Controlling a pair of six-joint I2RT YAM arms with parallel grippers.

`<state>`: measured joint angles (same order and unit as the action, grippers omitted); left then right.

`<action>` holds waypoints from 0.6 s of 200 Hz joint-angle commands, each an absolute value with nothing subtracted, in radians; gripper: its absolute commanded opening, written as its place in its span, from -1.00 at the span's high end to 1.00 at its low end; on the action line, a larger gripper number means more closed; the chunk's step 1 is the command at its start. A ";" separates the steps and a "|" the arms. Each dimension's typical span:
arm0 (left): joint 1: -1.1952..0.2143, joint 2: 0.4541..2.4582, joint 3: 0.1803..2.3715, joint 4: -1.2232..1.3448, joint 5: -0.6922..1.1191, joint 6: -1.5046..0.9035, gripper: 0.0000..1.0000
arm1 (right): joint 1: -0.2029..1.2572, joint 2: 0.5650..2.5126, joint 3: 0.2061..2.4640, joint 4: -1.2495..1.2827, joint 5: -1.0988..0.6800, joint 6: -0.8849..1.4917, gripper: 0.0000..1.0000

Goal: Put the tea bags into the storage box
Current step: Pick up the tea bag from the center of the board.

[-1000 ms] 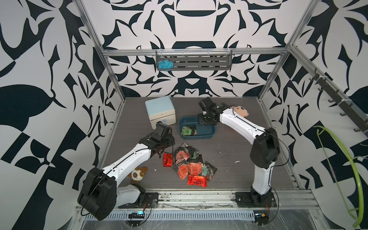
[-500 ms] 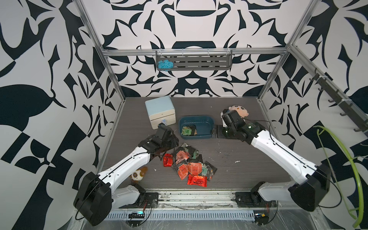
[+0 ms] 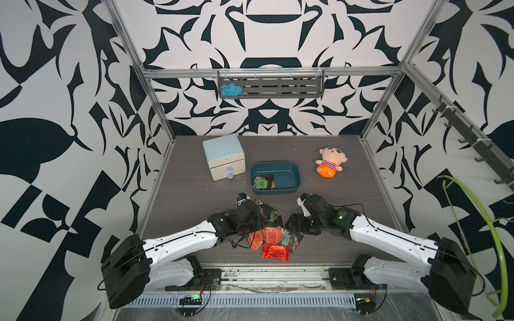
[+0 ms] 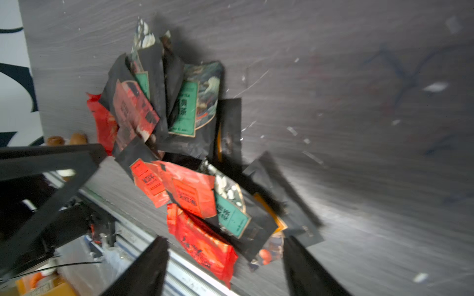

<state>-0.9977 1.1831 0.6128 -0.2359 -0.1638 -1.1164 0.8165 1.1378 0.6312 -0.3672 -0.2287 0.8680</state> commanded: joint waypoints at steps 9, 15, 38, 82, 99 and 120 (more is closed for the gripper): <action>-1.039 1.233 0.583 -0.151 -0.189 -1.198 0.14 | 0.861 1.147 0.611 -0.233 -0.221 0.918 -0.21; -1.051 1.244 0.586 -0.142 -0.190 -1.203 0.17 | 0.865 1.154 0.610 -0.227 -0.221 0.917 -0.18; -1.091 1.291 0.605 -0.140 -0.202 -1.217 0.26 | 0.885 1.185 0.594 -0.201 -0.214 0.926 -0.02; -1.111 1.341 0.589 -0.122 -0.200 -1.244 0.34 | 0.895 1.251 0.575 -0.133 -0.211 0.939 0.02; -1.112 1.367 0.589 -0.112 -0.195 -1.250 0.36 | 0.901 1.278 0.580 -0.115 -0.216 0.942 0.08; -1.117 1.399 0.591 -0.093 -0.193 -1.264 0.37 | 0.906 1.307 0.584 -0.100 -0.218 0.949 0.13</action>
